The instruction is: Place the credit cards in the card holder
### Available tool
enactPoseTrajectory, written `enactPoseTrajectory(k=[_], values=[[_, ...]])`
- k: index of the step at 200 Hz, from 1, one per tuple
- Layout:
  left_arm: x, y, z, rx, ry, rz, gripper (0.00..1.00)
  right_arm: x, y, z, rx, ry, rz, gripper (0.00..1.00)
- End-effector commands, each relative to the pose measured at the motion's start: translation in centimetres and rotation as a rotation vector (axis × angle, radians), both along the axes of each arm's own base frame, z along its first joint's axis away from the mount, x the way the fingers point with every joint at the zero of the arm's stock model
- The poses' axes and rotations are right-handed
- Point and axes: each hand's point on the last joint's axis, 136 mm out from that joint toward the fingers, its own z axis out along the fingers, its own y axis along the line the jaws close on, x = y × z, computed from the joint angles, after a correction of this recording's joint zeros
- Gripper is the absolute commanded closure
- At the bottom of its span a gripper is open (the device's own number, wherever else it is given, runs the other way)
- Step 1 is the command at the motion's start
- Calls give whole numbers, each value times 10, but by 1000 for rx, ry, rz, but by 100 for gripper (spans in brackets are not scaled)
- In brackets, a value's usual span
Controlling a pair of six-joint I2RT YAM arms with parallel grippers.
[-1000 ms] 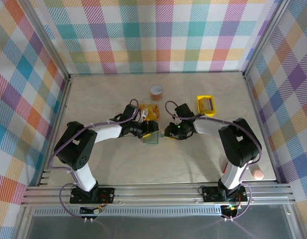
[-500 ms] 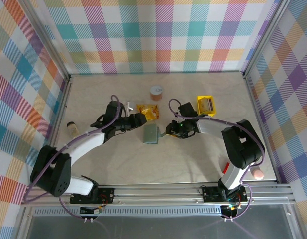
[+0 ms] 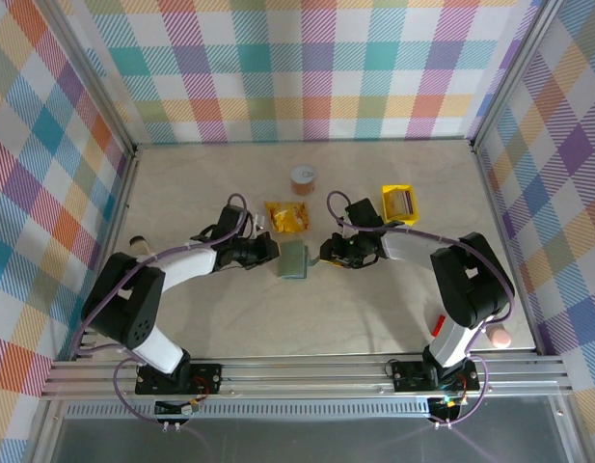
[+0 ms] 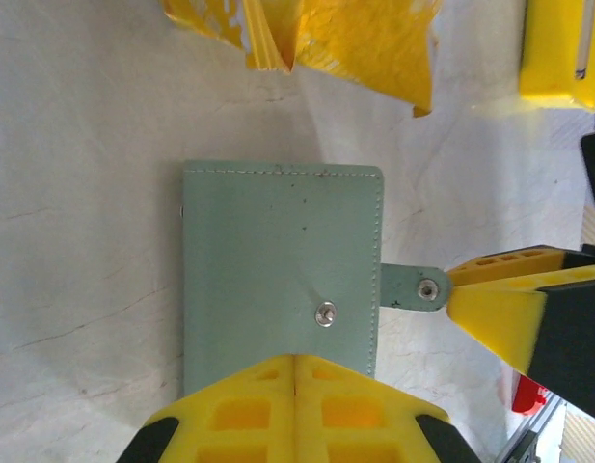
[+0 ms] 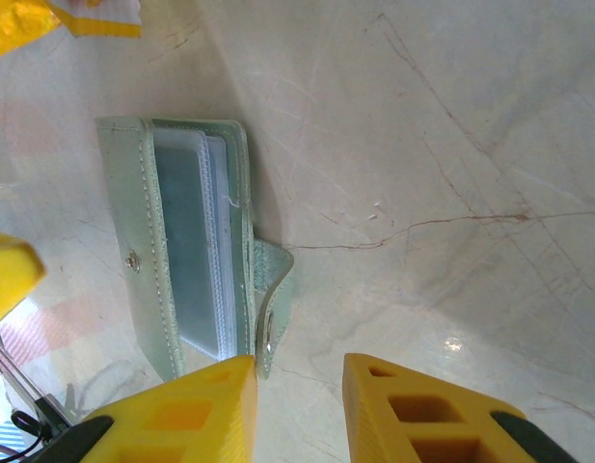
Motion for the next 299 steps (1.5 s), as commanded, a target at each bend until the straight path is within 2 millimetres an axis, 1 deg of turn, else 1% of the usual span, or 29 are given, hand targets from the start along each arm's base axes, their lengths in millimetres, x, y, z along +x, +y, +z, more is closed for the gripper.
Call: enactPoseTrajectory(k=[1, 44, 98, 125, 167, 202, 243, 299], values=[[8, -19, 7, -32, -34, -61, 97, -1, -1, 11, 25, -14, 4, 70], [9, -29, -18, -8, 9, -78, 97, 2, -2, 16, 26, -24, -3, 67], [4, -26, -46, 30, 62, -80, 98, 4, -4, 24, 23, -50, -4, 65], [2, -23, -56, 44, 74, -76, 98, 5, -3, 27, 20, -59, 9, 65], [2, -23, -58, 41, 74, -73, 99, 6, 9, 30, 8, -64, 57, 66], [1, -23, -58, 38, 73, -72, 99, 10, 8, 24, -7, -40, 23, 71], [1, -23, -56, 40, 71, -76, 99, 9, 9, 17, -5, -11, 22, 72], [1, -23, -56, 39, 71, -78, 99, 6, 15, 16, 21, 4, 44, 74]])
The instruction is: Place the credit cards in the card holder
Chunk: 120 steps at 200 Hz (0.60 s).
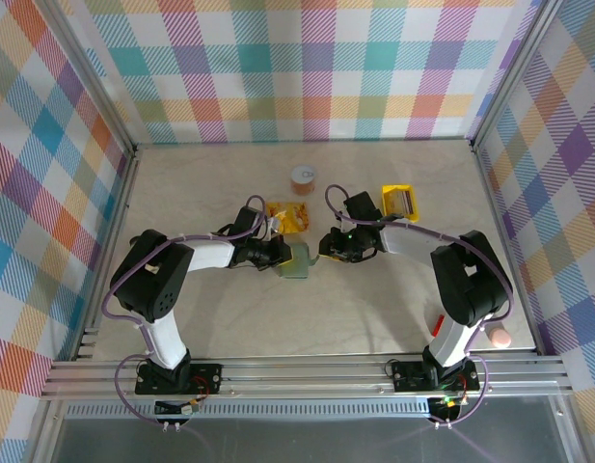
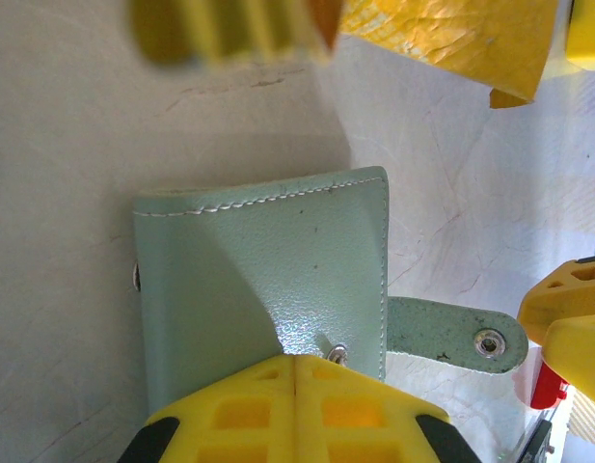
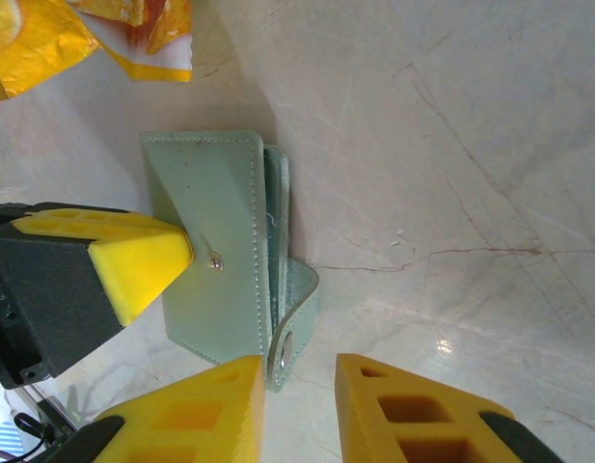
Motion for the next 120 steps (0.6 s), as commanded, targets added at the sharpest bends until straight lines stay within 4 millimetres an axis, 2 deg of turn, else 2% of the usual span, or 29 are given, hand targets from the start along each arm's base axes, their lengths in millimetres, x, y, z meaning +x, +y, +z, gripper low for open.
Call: enactPoseTrajectory(k=[1, 90, 120], values=[[-7, 5, -19, 54, 24, -11, 99, -1, 9, 5, 31, 15, 18, 74], [-8, 5, -18, 54, 26, -13, 98, -1, 17, 4, 47, 22, 33, 74], [-7, 5, -17, 53, 24, -12, 99, -2, 17, 4, 43, 24, 35, 79]])
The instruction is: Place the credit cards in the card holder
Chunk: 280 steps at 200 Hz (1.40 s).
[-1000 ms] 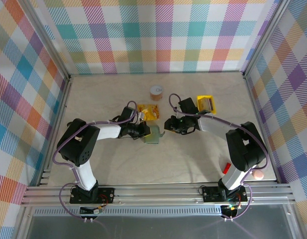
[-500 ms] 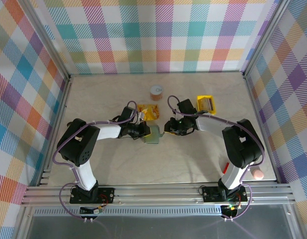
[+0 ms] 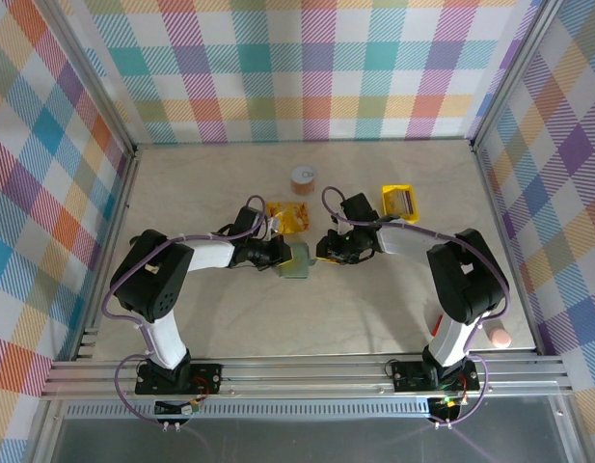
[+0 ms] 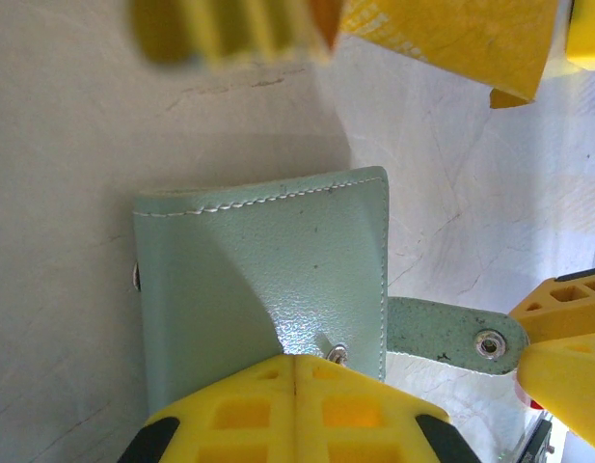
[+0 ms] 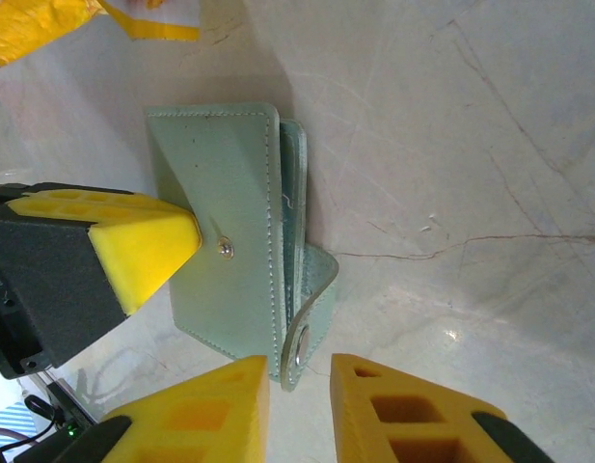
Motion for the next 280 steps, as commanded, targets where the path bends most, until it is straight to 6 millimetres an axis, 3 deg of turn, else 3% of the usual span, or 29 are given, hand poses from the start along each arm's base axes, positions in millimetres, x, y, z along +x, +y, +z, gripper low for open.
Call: enactPoseTrajectory(k=[1, 42, 147, 280], values=[[-7, 5, -17, 52, 24, -12, 99, 5, 9, 7, 24, -7, 13, 80], [-8, 4, -18, 50, 29, -16, 98, 5, 10, 11, 26, -19, 23, 100], [-10, 4, -17, 45, 27, -26, 98, 2, 38, 10, -14, -29, 116, 100], [-9, 1, -15, 31, 20, -32, 98, 5, 52, -3, -25, 15, 168, 100]])
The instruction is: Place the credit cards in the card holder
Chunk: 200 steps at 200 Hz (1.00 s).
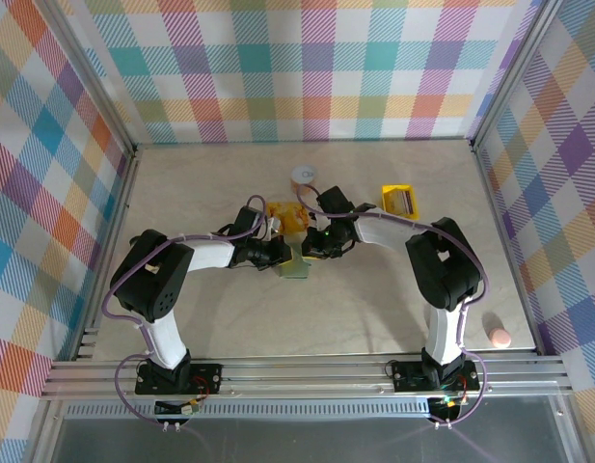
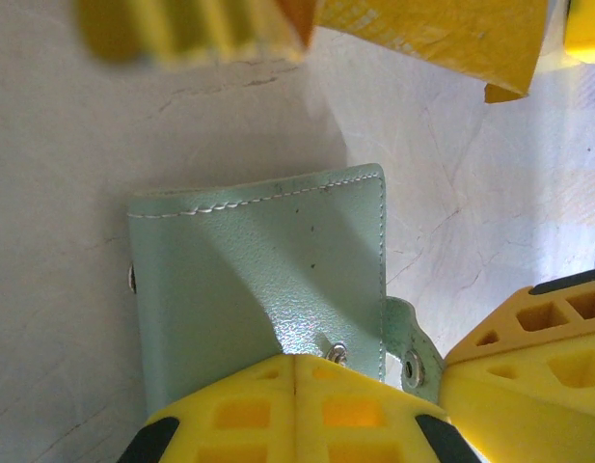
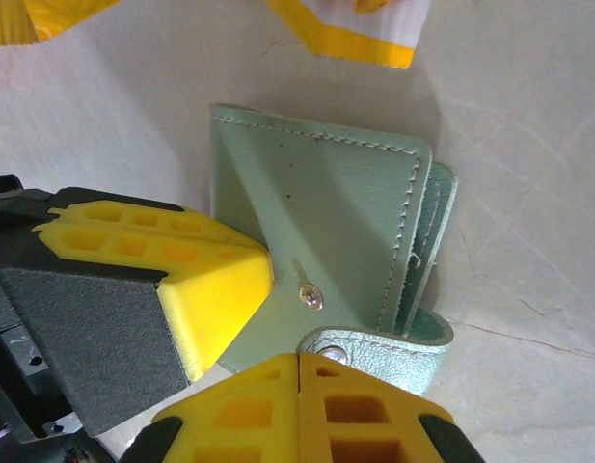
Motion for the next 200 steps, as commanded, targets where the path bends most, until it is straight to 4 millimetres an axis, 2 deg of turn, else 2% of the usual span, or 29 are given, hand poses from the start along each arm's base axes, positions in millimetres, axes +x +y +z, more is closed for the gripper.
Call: enactPoseTrajectory(k=[1, 200], values=[[-8, 2, -16, 32, 30, -14, 99, -1, 9, 0, 26, 19, 34, 100], [-10, 2, -18, 24, 34, -15, 98, 5, 23, -6, 76, 55, 13, 100]])
